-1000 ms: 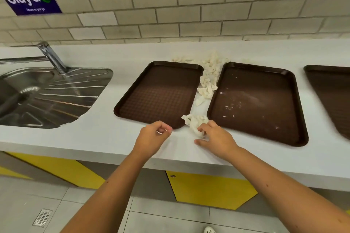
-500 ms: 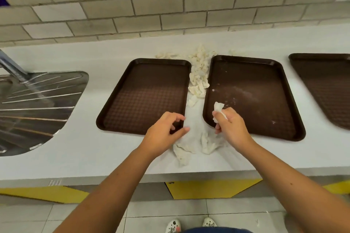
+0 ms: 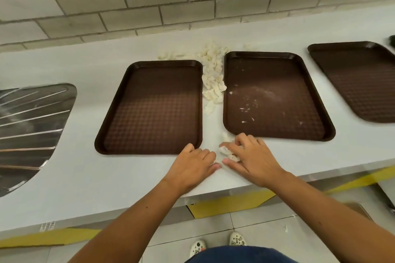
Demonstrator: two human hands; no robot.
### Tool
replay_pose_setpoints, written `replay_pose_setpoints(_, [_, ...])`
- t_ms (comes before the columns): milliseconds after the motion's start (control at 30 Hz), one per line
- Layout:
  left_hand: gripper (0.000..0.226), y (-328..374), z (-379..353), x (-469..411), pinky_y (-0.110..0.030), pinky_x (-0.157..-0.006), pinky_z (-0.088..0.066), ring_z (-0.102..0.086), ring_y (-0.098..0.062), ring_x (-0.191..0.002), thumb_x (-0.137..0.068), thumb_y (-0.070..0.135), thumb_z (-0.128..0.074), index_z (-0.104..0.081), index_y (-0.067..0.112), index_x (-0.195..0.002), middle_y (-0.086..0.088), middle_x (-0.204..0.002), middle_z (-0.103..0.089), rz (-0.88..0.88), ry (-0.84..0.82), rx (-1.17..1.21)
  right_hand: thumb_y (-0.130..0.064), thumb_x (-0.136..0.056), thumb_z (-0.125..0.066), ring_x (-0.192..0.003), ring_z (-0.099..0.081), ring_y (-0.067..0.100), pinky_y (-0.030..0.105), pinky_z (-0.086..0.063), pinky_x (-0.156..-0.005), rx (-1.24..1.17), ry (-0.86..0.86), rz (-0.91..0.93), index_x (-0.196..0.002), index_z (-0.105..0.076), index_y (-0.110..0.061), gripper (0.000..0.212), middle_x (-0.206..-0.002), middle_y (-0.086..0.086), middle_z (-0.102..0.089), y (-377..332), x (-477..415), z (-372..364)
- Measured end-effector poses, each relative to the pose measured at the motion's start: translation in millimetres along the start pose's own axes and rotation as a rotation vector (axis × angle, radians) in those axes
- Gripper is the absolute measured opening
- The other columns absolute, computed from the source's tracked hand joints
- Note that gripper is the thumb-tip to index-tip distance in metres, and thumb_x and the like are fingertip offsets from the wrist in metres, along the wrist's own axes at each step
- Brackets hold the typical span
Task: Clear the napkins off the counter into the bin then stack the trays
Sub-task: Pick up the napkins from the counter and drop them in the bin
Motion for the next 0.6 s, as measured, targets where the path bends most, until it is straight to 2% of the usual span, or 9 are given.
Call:
replay_pose_setpoints(100, [0.033, -3, 0, 1, -0.032, -0.068, -0.027, -0.054, -0.017, -0.055, -0.1, 0.038, -0.031, -0.051, 0.021, -0.08, 0.004, -0.067, -0.063, -0.002, 0.006, -0.007, -0.061, -0.096, -0.026, -0.083, -0.05, 0.017, 0.033, -0.041, -0.068, 0.037, 0.044, -0.038, -0.115, -0.053, -0.032, 0.044, -0.099, -0.004, -0.047, -4, 1, -7])
replay_pose_setpoints(200, [0.03, -4, 6, -1, -0.03, -0.064, -0.025, -0.045, -0.017, -0.045, -0.098, 0.034, -0.036, -0.049, 0.019, -0.075, 0.004, -0.056, -0.06, 0.019, 0.047, 0.004, -0.055, -0.097, -0.024, -0.075, -0.061, 0.023, 0.031, -0.037, -0.056, 0.043, 0.041, -0.091, -0.105, -0.053, -0.02, 0.046, -0.095, 0.0, -0.056, -7, -5, -2])
replay_pose_setpoints(300, [0.028, -5, 13, -6, -0.029, -0.063, -0.026, -0.039, -0.018, -0.042, -0.097, 0.032, -0.039, -0.048, 0.017, -0.075, 0.004, -0.05, -0.055, 0.02, 0.079, 0.061, -0.056, -0.096, -0.018, -0.081, -0.064, 0.025, 0.03, -0.033, -0.059, 0.016, -0.019, -0.202, -0.097, -0.053, -0.02, 0.05, -0.095, -0.001, -0.064, -5, -4, 4])
replay_pose_setpoints(367, [0.027, -6, 18, -15, -0.028, -0.062, -0.024, -0.034, -0.018, -0.041, -0.097, 0.032, -0.039, -0.05, 0.016, -0.077, 0.004, -0.048, -0.053, 0.001, 0.081, 0.088, -0.054, -0.097, -0.016, -0.08, -0.062, 0.021, 0.031, -0.037, -0.062, -0.14, 0.041, -0.302, -0.087, -0.058, -0.021, 0.054, -0.088, -0.003, -0.064, -1, 3, 8])
replay_pose_setpoints(467, [0.028, 0, 27, -32, -0.026, -0.059, -0.021, -0.038, -0.018, -0.039, -0.096, 0.03, -0.038, -0.053, 0.016, -0.078, 0.004, -0.046, -0.05, -0.015, 0.08, 0.111, -0.047, -0.101, -0.027, -0.068, -0.055, 0.018, 0.034, -0.043, -0.062, -0.335, 0.233, -0.43, -0.075, -0.059, -0.018, 0.05, -0.074, -0.002, -0.058, 11, 17, 11])
replay_pose_setpoints(533, [0.026, 9, 31, -43, -0.025, -0.058, -0.02, -0.049, -0.021, -0.044, -0.098, 0.028, -0.039, -0.056, 0.015, -0.083, 0.002, -0.049, -0.052, -0.03, 0.094, 0.139, -0.039, -0.101, -0.038, -0.06, -0.052, 0.018, 0.034, -0.042, -0.059, -0.402, 0.296, -0.499, -0.068, -0.053, -0.017, 0.043, -0.063, -0.002, -0.057, 19, 29, 14])
replay_pose_setpoints(600, [0.026, 23, 30, -56, -0.03, -0.062, -0.025, -0.056, -0.029, -0.063, -0.104, 0.029, -0.034, -0.056, 0.016, -0.104, -0.003, -0.065, -0.063, -0.038, 0.05, 0.257, -0.039, -0.1, -0.041, -0.058, -0.054, 0.019, 0.04, -0.045, -0.061, -0.491, 0.326, -0.574, -0.067, -0.05, -0.015, 0.043, -0.059, 0.002, -0.059, 28, 42, 22])
Point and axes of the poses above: each hand's wrist, its own x-axis away from the middle knuckle, its own z-axis out of the back of the hand, y = z × x, the point moved 1 cm from there along -x, towards the middle knuckle
